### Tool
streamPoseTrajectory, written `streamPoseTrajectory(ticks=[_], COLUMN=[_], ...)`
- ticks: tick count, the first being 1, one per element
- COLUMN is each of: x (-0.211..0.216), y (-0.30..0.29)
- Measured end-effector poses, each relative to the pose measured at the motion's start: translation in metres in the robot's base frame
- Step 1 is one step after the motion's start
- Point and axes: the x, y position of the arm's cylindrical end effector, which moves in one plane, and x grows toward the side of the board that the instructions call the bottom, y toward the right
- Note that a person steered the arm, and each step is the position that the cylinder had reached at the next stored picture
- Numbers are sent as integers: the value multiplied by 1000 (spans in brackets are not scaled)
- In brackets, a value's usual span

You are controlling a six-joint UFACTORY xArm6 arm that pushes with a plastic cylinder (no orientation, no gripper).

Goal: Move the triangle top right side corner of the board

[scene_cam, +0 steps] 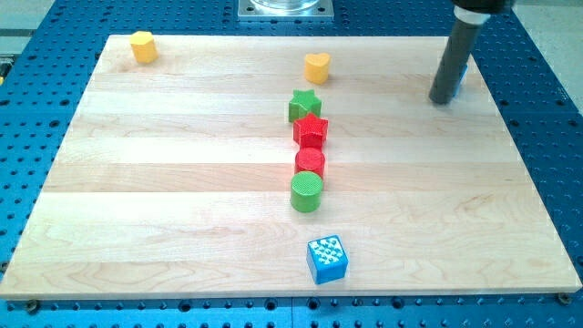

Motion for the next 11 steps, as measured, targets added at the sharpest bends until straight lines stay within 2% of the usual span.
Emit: streamPoseTrajectory(ticks=[1, 3, 7, 9, 11], x=[19, -53, -89, -89, -118], y=[2, 31, 29, 11, -76])
